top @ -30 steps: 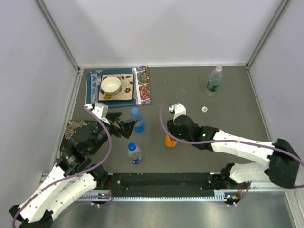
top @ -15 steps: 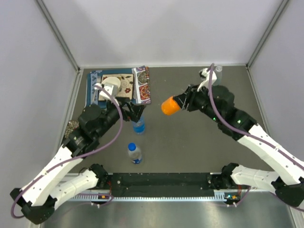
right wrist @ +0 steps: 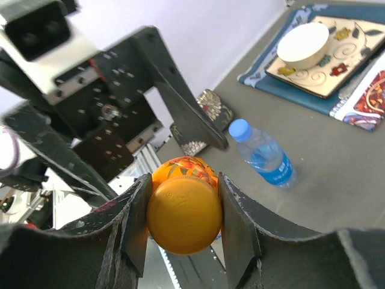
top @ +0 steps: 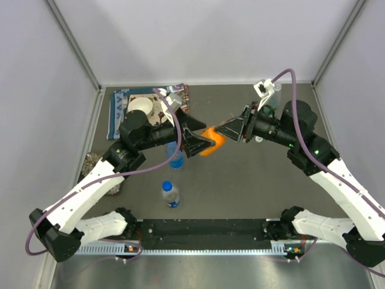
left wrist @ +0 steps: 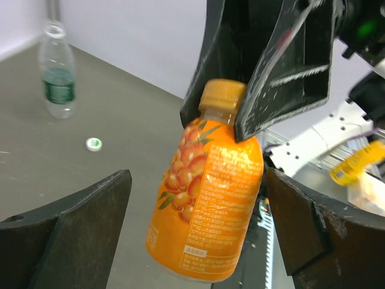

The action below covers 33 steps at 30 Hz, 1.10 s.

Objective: Unscrew the bottle caps

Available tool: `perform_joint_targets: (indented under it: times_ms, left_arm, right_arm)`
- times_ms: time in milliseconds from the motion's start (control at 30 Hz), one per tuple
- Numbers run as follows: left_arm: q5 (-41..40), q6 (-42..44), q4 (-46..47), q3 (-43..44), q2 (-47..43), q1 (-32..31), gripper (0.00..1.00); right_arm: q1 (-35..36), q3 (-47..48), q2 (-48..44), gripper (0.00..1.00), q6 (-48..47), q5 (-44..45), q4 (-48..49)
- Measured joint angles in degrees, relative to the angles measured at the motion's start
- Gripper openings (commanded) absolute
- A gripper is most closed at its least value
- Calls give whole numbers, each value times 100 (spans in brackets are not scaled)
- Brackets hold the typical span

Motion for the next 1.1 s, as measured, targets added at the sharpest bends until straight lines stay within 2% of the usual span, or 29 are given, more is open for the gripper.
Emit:
perform_joint_targets:
  times_ms: [367, 400, 600, 733, 800, 867, 900, 967, 1000, 1100]
  left_arm:
    - [1080, -173, 262, 0, 199, 0, 98]
    - [1121, -175, 289, 0, 203, 0, 94]
    - [1320, -199, 341, 0, 293, 0, 81]
    - [1408, -197, 356, -2, 391, -2, 64]
    - [1456, -177, 374, -2, 400, -2, 62]
    - [1493, -140, 376, -2, 400, -2, 61]
    - [1502, -118, 374, -2, 398, -2, 60]
    - [1497, -94, 376, -15, 376, -2, 57]
    - [1488, -81, 376, -22, 367, -2, 56]
    - [1329, -13, 367, -48, 302, -17, 50]
  right_arm:
    - [-11, 195, -17, 0, 11, -365, 31]
    - [-11, 197, -4, 0, 24, -378, 31]
    - [-22, 315, 85, 0, 50, -470, 33]
    - [-33, 492, 122, 0, 48, -511, 37]
    - [-35, 496, 127, 1, 57, -551, 44]
    - [-35, 496, 127, 14, 70, -573, 46]
    - [-37, 496, 127, 25, 70, -577, 46]
    - [-37, 496, 127, 40, 72, -586, 46]
    - [-37, 496, 127, 55, 70, -592, 46]
    - [-37, 496, 127, 75, 101, -599, 59]
